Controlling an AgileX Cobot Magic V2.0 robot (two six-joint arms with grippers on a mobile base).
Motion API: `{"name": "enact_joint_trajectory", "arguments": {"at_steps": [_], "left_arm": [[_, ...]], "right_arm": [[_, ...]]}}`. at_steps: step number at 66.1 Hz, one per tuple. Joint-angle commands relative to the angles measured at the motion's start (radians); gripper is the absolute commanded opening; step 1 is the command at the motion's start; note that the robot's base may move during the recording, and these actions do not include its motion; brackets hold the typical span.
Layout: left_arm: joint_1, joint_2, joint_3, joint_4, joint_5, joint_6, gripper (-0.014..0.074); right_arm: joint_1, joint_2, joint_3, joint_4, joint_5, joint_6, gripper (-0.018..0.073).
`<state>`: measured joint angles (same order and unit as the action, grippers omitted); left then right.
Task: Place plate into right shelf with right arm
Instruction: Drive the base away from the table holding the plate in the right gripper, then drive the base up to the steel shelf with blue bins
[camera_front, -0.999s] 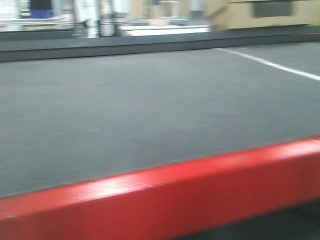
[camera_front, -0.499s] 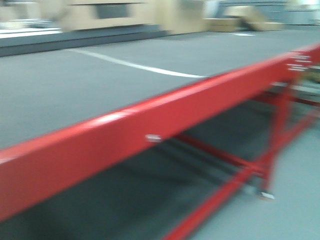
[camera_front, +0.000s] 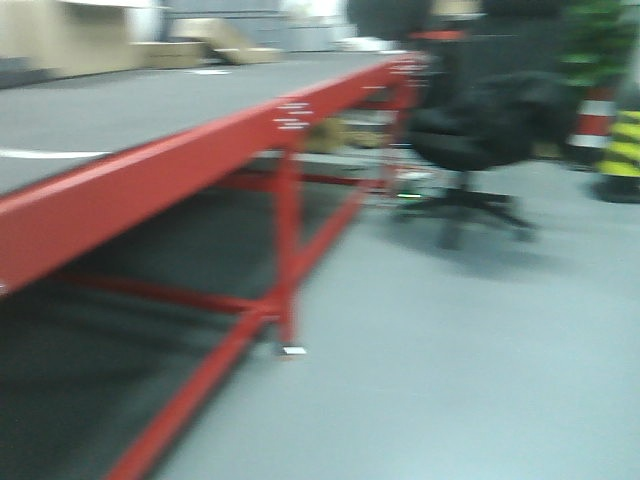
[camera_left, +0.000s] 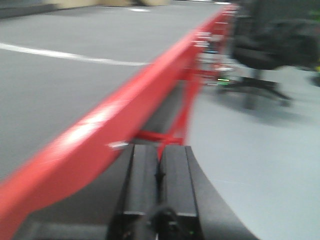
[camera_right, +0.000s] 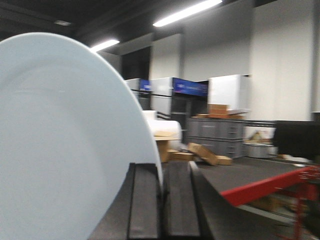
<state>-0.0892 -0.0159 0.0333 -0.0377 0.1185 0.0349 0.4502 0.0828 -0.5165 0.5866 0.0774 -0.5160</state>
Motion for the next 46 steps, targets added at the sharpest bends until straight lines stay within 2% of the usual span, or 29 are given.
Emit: {"name": "enact_joint_trajectory", "arguments": {"at_steps": [1,46], "left_arm": [[-0.001,-0.005,0.008,-0.004,-0.086,-0.003,-0.0047],[-0.001,-0.005,0.008,-0.004,-0.086,-0.003,-0.0047]], "right_arm": [[-0.004,0.013,-0.027,0.007,-0.086,-0.006,0.0056],[-0.004,0.013,-0.027,0.007,-0.085,-0.006,0.0056]]}}
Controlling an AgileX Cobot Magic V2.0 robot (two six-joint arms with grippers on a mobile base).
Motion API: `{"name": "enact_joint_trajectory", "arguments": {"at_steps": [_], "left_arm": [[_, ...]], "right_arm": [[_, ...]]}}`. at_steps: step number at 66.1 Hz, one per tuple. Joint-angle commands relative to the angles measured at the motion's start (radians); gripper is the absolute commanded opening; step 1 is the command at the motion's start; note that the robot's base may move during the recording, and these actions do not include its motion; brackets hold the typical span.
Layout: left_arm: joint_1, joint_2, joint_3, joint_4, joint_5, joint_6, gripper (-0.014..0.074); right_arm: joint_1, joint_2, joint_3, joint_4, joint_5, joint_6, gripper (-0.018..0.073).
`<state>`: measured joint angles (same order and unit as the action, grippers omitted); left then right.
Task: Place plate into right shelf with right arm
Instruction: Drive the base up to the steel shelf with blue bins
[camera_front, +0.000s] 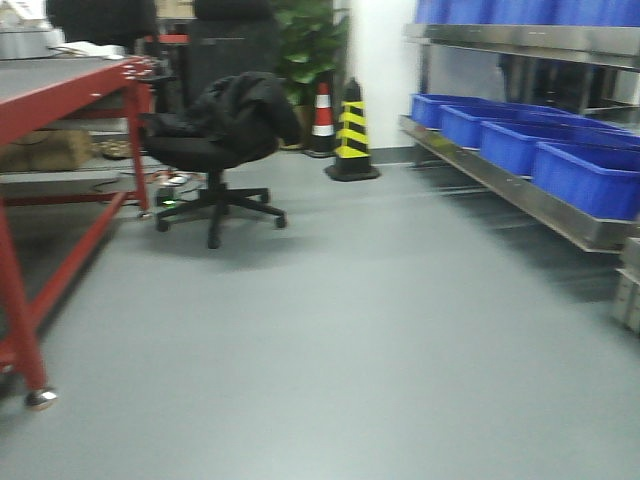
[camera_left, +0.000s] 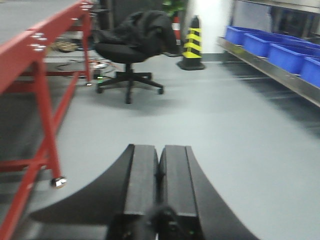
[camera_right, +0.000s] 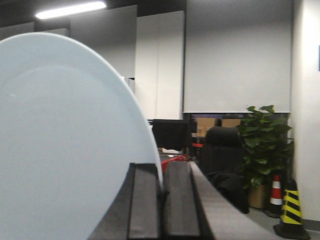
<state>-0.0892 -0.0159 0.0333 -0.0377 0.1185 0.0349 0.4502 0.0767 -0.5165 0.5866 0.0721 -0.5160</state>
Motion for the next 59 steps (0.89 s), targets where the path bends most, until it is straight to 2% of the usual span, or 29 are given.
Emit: {"name": "enact_joint_trajectory", "arguments": {"at_steps": [1,59], "left_arm": [[-0.001,-0.005,0.008,-0.004,-0.086,-0.003,-0.0047],[-0.001,-0.005,0.008,-0.004,-0.086,-0.003,-0.0047]], "right_arm": [[-0.004,0.019,-0.027,0.007,-0.079,-0.006,0.0056],[-0.004,0.019,-0.027,0.007,-0.079,-0.006,0.0056]]}}
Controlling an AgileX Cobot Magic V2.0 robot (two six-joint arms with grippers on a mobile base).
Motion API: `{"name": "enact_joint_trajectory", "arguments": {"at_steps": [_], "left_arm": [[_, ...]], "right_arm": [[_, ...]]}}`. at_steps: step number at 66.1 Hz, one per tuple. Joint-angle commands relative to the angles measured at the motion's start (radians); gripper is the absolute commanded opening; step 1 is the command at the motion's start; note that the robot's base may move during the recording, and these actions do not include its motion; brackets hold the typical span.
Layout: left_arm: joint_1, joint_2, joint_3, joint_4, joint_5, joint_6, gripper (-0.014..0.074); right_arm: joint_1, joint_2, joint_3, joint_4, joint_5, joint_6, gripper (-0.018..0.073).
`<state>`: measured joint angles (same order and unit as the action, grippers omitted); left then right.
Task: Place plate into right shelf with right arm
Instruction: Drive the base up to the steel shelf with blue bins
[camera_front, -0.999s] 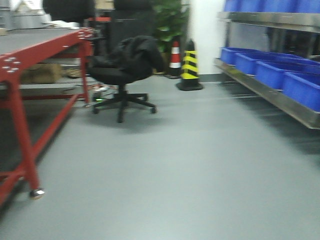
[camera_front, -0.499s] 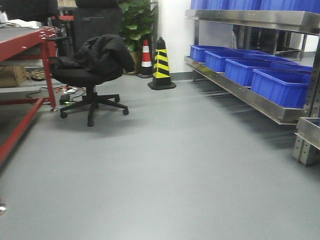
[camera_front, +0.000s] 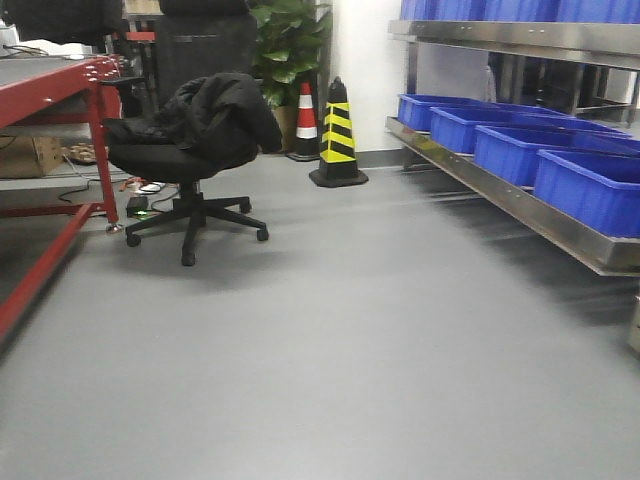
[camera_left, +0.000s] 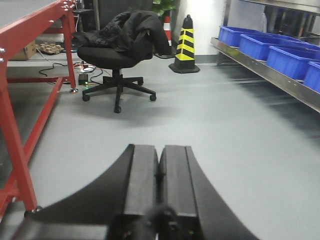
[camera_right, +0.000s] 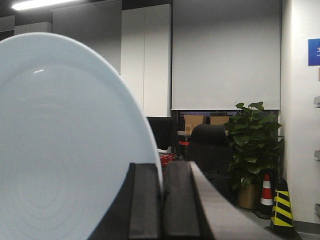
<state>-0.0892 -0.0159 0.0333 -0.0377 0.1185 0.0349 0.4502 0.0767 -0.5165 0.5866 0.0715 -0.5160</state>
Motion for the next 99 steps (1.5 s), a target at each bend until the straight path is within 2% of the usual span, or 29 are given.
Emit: {"name": "enact_joint_trajectory", "arguments": {"at_steps": [1,99], "left_arm": [[-0.001,-0.005,0.008,-0.004,-0.086,-0.003,-0.0047],[-0.001,-0.005,0.008,-0.004,-0.086,-0.003,-0.0047]], "right_arm": [[-0.004,0.019,-0.027,0.007,-0.079,-0.006,0.0056],[-0.004,0.019,-0.027,0.007,-0.078,-0.006,0.0056]]}}
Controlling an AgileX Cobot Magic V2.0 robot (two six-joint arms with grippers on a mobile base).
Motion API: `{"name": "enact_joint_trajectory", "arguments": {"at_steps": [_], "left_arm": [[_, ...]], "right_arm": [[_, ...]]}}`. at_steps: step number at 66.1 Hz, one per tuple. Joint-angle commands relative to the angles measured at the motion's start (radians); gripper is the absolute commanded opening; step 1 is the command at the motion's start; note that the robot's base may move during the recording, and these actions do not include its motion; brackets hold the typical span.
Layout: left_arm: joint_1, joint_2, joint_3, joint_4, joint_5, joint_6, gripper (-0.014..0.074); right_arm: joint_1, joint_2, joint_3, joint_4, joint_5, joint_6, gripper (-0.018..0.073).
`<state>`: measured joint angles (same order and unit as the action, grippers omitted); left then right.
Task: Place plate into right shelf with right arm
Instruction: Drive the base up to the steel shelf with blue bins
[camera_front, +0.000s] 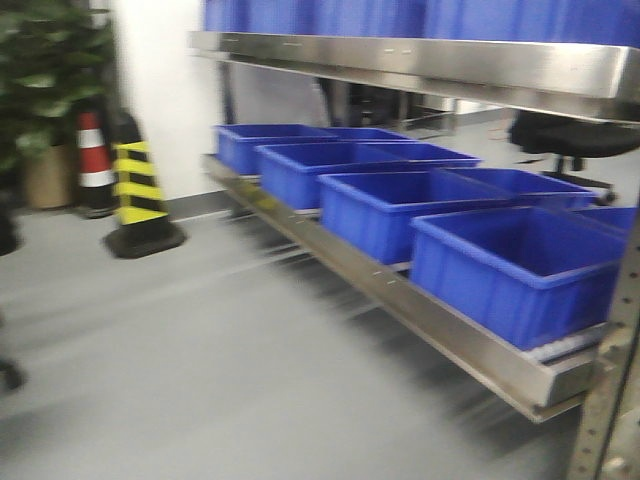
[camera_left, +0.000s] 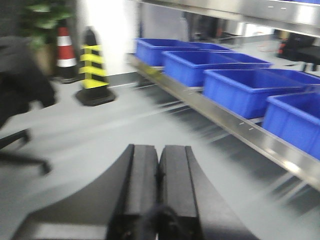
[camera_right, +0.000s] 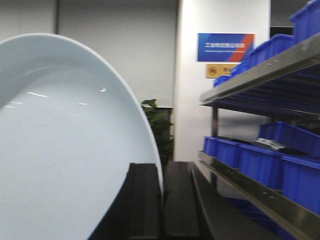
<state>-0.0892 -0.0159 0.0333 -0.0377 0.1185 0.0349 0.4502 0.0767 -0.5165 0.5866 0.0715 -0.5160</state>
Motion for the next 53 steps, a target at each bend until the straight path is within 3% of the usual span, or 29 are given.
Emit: {"name": "enact_joint_trajectory", "arguments": {"at_steps": [1,53], "left_arm": [[-0.001,-0.005,0.008,-0.004,-0.086,-0.003,-0.0047],[-0.001,-0.005,0.008,-0.004,-0.086,-0.003,-0.0047]], "right_arm": [[-0.004,0.019,-0.027,0.007,-0.080,-0.006,0.0056],[-0.004,0.019,-0.027,0.007,-0.079,-0.006,0.0056]]}}
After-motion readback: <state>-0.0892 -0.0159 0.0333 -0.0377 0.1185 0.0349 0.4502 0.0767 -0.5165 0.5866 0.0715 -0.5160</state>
